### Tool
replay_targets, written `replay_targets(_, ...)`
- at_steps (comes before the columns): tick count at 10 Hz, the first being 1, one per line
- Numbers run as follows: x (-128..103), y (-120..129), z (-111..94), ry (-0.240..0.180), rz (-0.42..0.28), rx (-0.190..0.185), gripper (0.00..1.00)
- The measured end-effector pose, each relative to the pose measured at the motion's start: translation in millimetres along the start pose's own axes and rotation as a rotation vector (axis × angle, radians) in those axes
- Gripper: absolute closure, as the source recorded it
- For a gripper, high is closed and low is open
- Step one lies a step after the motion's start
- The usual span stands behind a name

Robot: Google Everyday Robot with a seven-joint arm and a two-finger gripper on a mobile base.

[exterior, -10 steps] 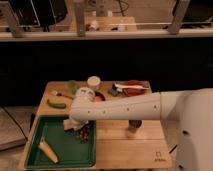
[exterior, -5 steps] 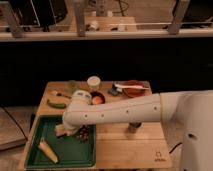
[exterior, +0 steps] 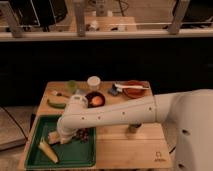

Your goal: Wipe tray with eraser

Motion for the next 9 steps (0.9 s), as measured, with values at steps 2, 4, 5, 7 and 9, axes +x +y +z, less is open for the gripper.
replay_targets(2,-0.3,0.5,15.8,-0.050,0.023,-0.020,1.00)
replay_targets(4,5.6,-1.2,32.8,-0.118,0.066,-0.033,1.00)
replay_targets(5,7.7,-2.2,38.0,-0.134,0.080,-0.037,1.00)
replay_targets(7,14.7,-1.7,48.3,-0.148,0.107,-0.051,1.00)
replay_targets(9,20.0,0.4,56.5,-0.127,0.120,-0.067,1.00)
